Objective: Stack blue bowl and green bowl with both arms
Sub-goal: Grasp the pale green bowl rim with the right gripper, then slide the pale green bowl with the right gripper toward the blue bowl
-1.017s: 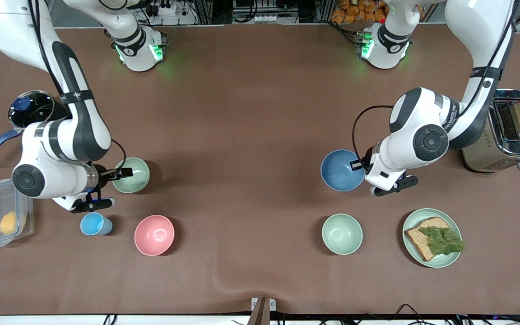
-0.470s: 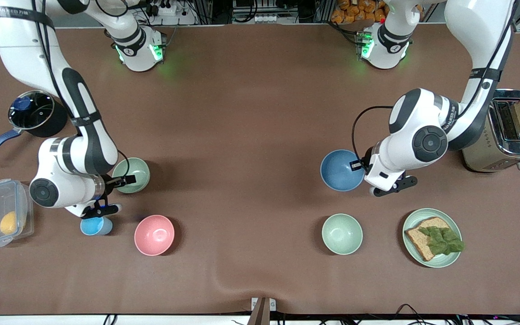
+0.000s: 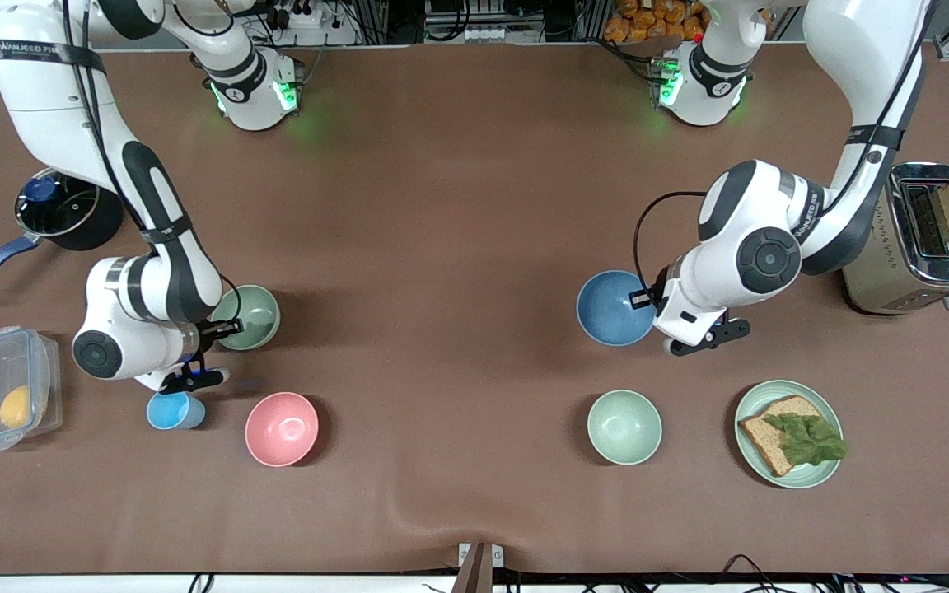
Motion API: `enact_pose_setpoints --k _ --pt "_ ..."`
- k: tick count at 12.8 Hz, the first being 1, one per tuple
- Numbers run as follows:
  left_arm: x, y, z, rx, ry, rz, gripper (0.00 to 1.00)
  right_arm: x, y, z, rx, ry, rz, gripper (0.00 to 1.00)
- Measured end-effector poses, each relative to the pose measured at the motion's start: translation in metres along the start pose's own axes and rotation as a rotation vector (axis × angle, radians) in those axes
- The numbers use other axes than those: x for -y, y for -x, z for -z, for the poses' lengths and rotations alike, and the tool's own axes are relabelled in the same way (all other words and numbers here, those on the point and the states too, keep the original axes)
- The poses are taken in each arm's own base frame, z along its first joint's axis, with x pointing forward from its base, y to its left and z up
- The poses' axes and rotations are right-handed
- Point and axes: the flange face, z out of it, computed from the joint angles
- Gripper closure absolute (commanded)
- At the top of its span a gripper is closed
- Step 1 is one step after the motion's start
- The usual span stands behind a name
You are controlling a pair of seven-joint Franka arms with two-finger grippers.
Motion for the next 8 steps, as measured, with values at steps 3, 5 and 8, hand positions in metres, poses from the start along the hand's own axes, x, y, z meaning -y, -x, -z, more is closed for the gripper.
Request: enact_pose_setpoints --k 3,5,8 --pt "0.000 0.000 0.000 0.001 0.000 0.001 1.00 0.007 0.006 0.025 -0.006 -0.001 0.019 1.00" --pt "0.000 -0.001 0.000 0.001 0.001 0.002 1.00 0.034 0.009 0.056 -0.049 0.014 0.058 1.00" --pt "0.001 -0.002 -0.001 0.001 0.001 0.004 1.00 0.103 0.008 0.084 -0.103 -0.003 0.095 1.00"
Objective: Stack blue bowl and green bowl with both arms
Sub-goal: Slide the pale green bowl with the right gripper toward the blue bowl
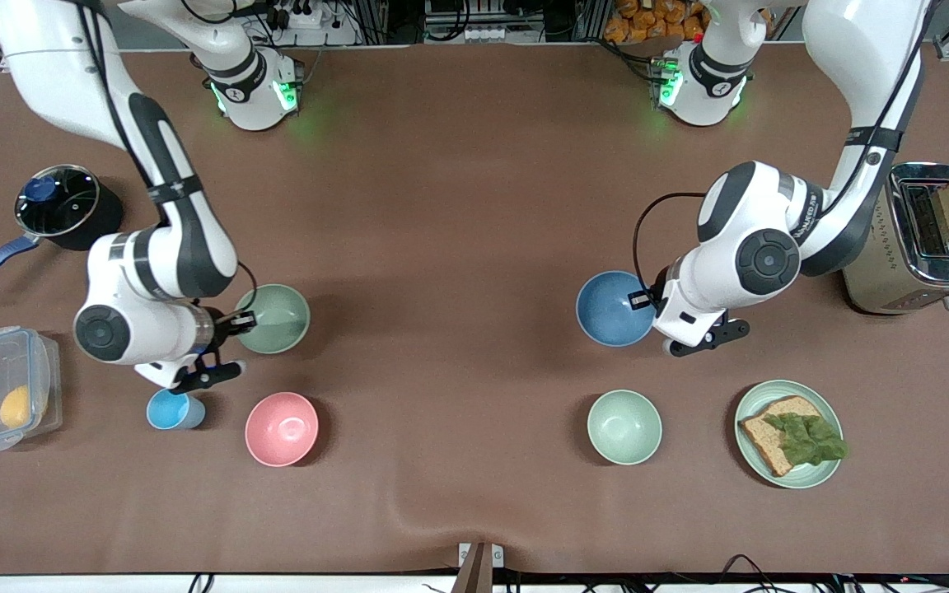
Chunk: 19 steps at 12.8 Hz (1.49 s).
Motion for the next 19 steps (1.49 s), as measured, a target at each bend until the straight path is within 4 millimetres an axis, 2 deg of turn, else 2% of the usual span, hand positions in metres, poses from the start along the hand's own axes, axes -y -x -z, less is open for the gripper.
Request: enact_pose_setpoints --k 4,6,9,11,13,17,18,19 --pt "0.005 -0.004 0.000 0.000 0.000 0.010 1.00 0.094 -0.012 0.002 -0.051 -0.090 -0.101 1.00" --pt "0.007 -0.006 0.000 0.000 0.000 0.015 1.00 0.155 -0.014 -0.004 -0.082 -0.090 -0.190 1.00" --pt "0.008 -0.006 0.000 0.001 0.000 0.016 1.00 0.245 -0.011 -0.028 -0.136 -0.108 -0.312 1.00" --pt "0.008 -0.006 0.000 0.001 0.000 0.016 1.00 0.284 -0.011 -0.053 -0.147 -0.178 -0.365 1.00" --pt "0.007 -0.006 0.000 0.001 0.000 0.015 1.00 0.298 -0.013 -0.074 -0.149 -0.235 -0.404 1.00" --pt "0.006 -0.005 -0.001 0.002 -0.001 0.013 1.00 0.305 -0.020 -0.110 -0.156 -0.291 -0.465 1.00" --pt "0.006 -0.005 -0.002 0.003 -0.001 0.012 1.00 0.309 -0.020 -0.117 -0.158 -0.298 -0.473 0.97" --pt "0.006 -0.005 -0.002 0.004 -0.001 0.012 1.00 0.312 -0.020 -0.124 -0.166 -0.302 -0.477 0.62"
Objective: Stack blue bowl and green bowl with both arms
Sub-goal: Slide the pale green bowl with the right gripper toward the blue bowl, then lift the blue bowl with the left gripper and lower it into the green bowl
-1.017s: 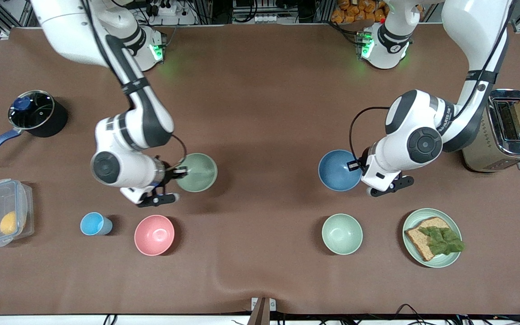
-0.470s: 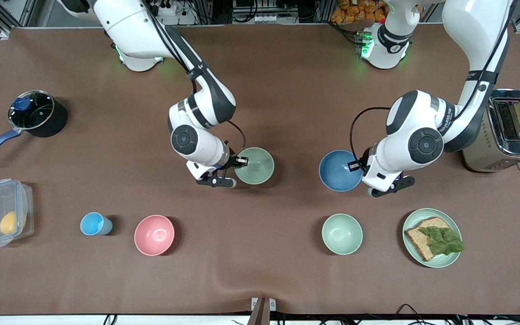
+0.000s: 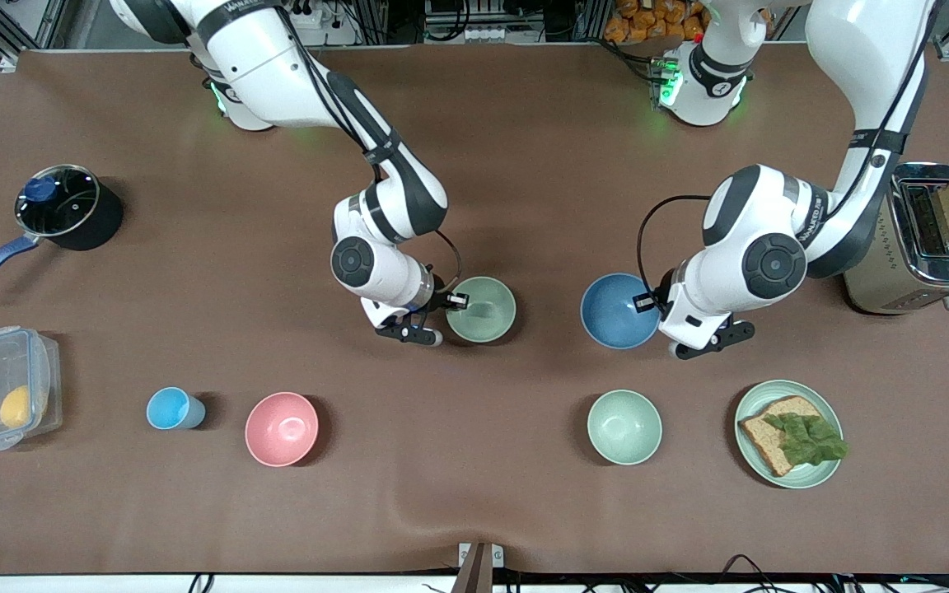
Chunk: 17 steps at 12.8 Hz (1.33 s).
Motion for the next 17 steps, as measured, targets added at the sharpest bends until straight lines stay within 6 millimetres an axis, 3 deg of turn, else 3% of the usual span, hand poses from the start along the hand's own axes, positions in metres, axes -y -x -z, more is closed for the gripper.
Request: enact_pose_setpoints --k 1,2,5,7,8,10,12,13,15,17 --pt "0.000 0.000 -0.001 0.001 0.000 0.000 1.00 0.001 0.001 -0.004 -0.007 -0.002 0.000 0.21" --pt "0.000 0.000 -0.001 0.002 0.000 0.000 1.00 0.002 0.001 -0.005 -0.010 -0.003 0.000 0.00" --pt "0.000 0.000 -0.001 0.002 -0.001 0.000 1.00 0.003 0.000 -0.002 -0.014 -0.007 0.000 0.00" --pt "0.000 0.000 -0.001 0.002 -0.001 0.000 1.00 0.010 -0.003 0.012 -0.016 -0.017 0.005 0.00" --pt "0.000 0.000 -0.001 0.002 -0.001 -0.001 1.00 0.013 -0.006 0.028 -0.009 -0.019 0.005 0.00" --pt "-0.001 0.000 -0.002 0.003 -0.001 -0.002 1.00 0.012 -0.019 0.080 0.011 -0.026 -0.009 0.00" --pt "-0.002 0.001 -0.002 0.003 -0.002 0.004 1.00 0.000 -0.035 0.130 0.020 -0.046 -0.037 0.00" --pt "-0.003 0.001 -0.003 0.004 -0.002 0.010 1.00 -0.007 -0.041 0.144 0.018 -0.051 -0.047 0.00" --pt "-0.005 0.003 -0.003 0.004 -0.003 0.013 1.00 -0.015 -0.049 0.148 0.004 -0.041 -0.068 0.00" --pt "-0.010 0.007 -0.004 0.005 -0.005 0.034 1.00 -0.023 -0.055 0.141 0.001 -0.025 -0.202 0.00"
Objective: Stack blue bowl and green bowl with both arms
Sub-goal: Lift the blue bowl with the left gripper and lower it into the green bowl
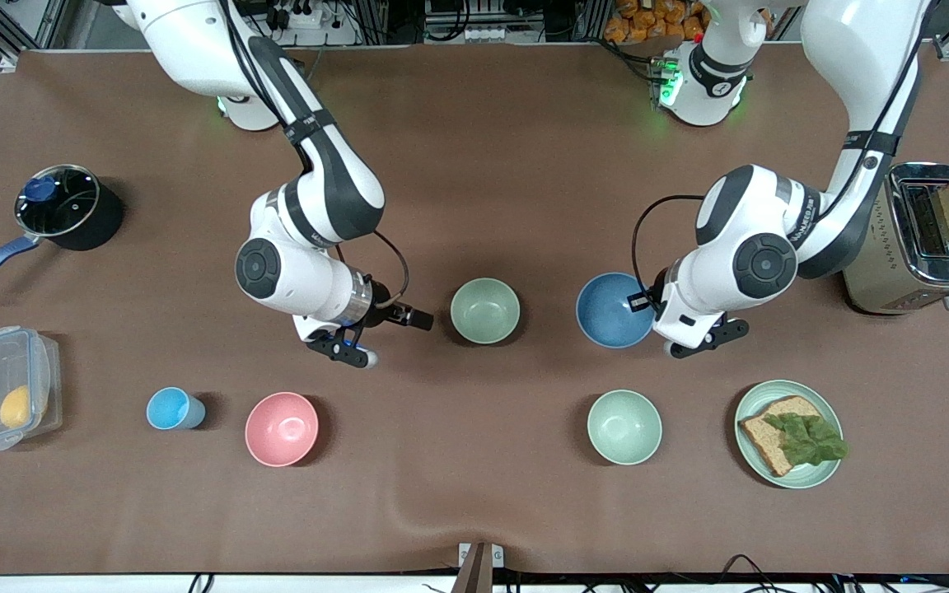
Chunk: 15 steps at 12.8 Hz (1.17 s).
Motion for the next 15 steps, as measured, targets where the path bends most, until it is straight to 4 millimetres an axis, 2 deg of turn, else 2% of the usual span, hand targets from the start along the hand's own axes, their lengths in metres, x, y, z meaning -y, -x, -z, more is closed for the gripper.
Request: enact_pose_setpoints --k 3,6,9,11,13,15 --pt "-0.016 0.010 -0.004 0.003 -0.005 0.015 1.00 -0.006 -0.007 -0.026 0.005 0.028 -0.266 0.00" --pt "-0.024 0.014 -0.008 0.006 -0.004 0.040 1.00 -0.003 -0.008 -0.072 0.010 0.070 -0.494 0.00" --pt "-0.034 0.020 -0.012 0.010 -0.008 0.056 1.00 -0.005 -0.010 -0.112 0.015 0.095 -0.569 0.00" --pt "-0.050 0.032 -0.017 0.014 -0.010 0.071 1.00 -0.004 -0.007 -0.130 0.031 0.067 -0.605 0.00" --pt "-0.071 0.046 -0.020 0.023 0.000 0.093 1.00 0.001 -0.001 -0.140 0.033 0.054 -0.611 0.00" --pt "-0.092 0.058 -0.023 0.021 0.019 0.106 1.00 0.003 0.000 -0.140 0.032 0.049 -0.614 0.00"
